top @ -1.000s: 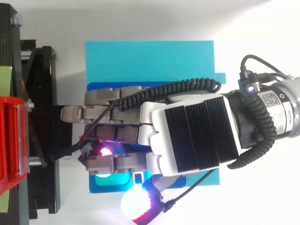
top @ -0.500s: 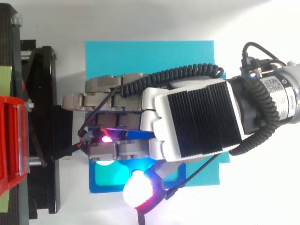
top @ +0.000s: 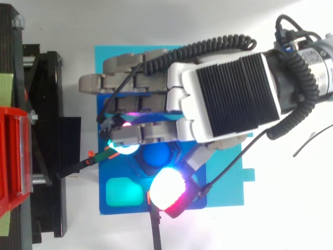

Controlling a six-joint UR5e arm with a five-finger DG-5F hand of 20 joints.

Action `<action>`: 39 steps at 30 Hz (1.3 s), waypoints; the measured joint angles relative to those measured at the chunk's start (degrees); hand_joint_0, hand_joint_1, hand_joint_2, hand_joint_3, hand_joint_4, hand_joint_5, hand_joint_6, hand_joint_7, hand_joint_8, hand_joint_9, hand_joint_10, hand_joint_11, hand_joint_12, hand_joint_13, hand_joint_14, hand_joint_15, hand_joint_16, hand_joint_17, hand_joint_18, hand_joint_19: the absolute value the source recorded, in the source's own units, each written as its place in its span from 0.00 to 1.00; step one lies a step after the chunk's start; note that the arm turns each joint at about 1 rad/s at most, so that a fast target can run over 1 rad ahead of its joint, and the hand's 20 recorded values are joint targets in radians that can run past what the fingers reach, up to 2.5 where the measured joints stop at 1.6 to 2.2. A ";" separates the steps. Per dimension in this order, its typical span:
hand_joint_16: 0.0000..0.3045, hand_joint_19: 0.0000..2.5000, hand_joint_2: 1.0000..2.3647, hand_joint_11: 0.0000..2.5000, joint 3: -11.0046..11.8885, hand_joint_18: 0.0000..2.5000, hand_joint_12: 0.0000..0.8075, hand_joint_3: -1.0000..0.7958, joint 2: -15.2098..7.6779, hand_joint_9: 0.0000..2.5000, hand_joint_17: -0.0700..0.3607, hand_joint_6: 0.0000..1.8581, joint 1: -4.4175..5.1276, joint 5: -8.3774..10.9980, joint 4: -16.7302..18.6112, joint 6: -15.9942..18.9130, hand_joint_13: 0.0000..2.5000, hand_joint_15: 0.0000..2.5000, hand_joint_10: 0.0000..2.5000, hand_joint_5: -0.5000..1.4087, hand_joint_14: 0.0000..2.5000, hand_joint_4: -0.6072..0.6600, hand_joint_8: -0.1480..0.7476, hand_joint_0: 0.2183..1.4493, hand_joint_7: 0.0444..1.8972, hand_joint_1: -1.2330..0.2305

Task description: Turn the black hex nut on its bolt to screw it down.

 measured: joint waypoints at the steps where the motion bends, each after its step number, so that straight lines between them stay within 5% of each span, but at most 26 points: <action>1: 0.18 0.11 0.00 0.06 0.00 0.14 0.46 0.28 0.00 0.31 0.44 0.30 -0.31 -0.50 -0.07 0.01 0.13 0.00 0.00 0.24 0.00 0.62 0.52 0.23 0.70 0.88; 13: 0.18 0.11 0.00 0.06 0.01 0.14 0.47 0.28 0.01 0.30 0.45 0.27 -3.26 -4.24 0.34 0.09 0.13 0.00 0.00 0.24 0.00 0.65 0.53 0.22 0.71 0.84; 20: 0.18 0.11 0.00 0.05 0.33 0.14 0.46 0.28 0.02 0.30 0.45 0.27 -4.03 -5.30 1.70 0.15 0.13 0.00 0.00 0.22 0.00 0.67 0.52 0.23 0.60 0.85; 25: 0.18 0.11 0.00 0.06 2.27 0.14 0.46 0.28 0.01 0.29 0.45 0.27 -3.81 -5.33 3.86 0.23 0.13 0.00 0.00 0.22 0.00 0.68 0.52 0.23 0.57 0.84; 33: 0.18 0.11 0.00 0.05 4.38 0.14 0.46 0.28 0.01 0.29 0.44 0.27 -3.05 -2.75 4.52 -1.41 0.13 0.00 0.00 0.21 0.00 0.67 0.51 0.24 0.55 0.82; 39: 0.17 0.11 0.00 0.05 4.42 0.14 0.45 0.28 -0.03 0.29 0.44 0.27 -0.85 -0.70 1.45 -4.25 0.13 0.00 0.00 0.22 0.00 0.63 0.51 0.25 0.54 0.80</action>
